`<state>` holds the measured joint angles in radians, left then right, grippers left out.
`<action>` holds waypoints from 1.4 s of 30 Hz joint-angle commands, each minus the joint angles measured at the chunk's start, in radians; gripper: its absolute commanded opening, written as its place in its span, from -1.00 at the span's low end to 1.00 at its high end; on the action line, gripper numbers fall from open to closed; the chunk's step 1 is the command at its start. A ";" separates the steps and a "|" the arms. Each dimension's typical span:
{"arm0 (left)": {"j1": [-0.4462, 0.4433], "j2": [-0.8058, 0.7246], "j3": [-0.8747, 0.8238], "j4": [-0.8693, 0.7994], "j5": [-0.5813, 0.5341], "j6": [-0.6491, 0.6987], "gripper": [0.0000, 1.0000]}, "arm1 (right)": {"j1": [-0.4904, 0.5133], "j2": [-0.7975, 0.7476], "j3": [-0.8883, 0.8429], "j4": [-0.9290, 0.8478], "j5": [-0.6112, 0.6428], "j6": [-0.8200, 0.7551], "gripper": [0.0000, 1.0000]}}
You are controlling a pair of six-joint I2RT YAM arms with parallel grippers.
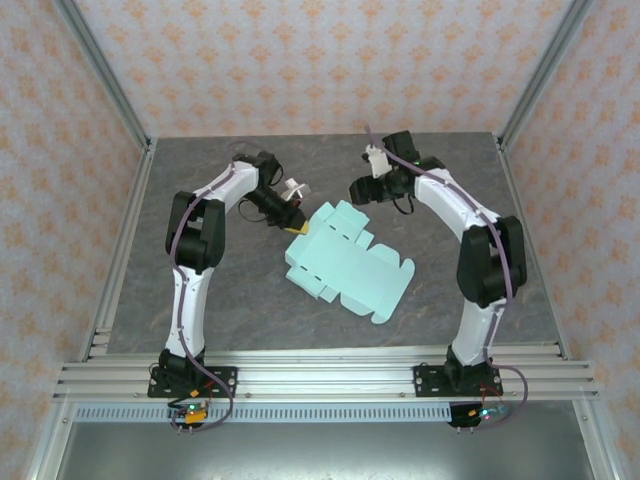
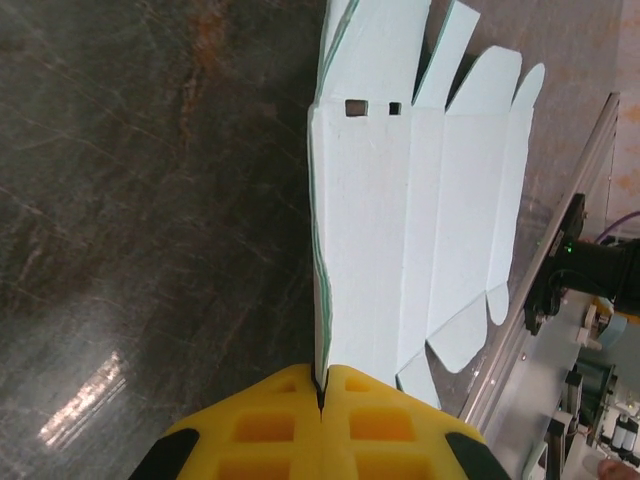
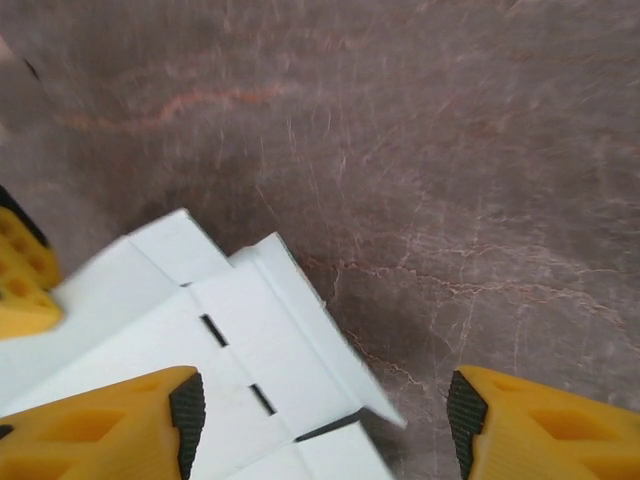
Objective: Fold the paper box
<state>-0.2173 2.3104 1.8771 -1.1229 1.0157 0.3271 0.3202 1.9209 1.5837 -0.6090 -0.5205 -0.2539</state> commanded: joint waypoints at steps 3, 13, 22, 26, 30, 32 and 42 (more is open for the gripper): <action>-0.007 -0.055 0.027 -0.093 0.040 0.080 -1.00 | 0.005 0.168 0.188 -0.227 -0.090 -0.221 0.33; -0.008 -0.061 0.038 -0.091 0.058 0.087 -1.00 | 0.018 0.241 0.184 -0.236 -0.244 -0.217 0.09; 0.010 -0.116 0.004 0.050 0.106 0.012 0.32 | 0.015 0.172 0.076 -0.078 -0.202 -0.098 -0.92; 0.030 -0.244 -0.177 0.311 0.029 -0.157 0.99 | 0.002 0.088 -0.010 0.021 -0.186 -0.006 -1.00; 0.066 -0.392 -0.383 0.554 -0.224 -0.384 0.99 | -0.002 -0.001 -0.114 0.112 -0.096 0.045 -1.00; 0.088 -0.497 -0.503 0.696 -0.330 -0.504 0.99 | -0.007 -0.024 -0.149 0.147 -0.031 0.094 -1.00; 0.062 -0.635 -0.867 1.023 -0.468 -0.647 0.70 | -0.020 -0.087 -0.304 0.341 -0.029 0.185 -0.97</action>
<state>-0.1383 1.6638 1.0676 -0.2481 0.5858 -0.2718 0.3000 1.8503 1.2938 -0.3466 -0.5644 -0.0978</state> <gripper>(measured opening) 0.882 0.056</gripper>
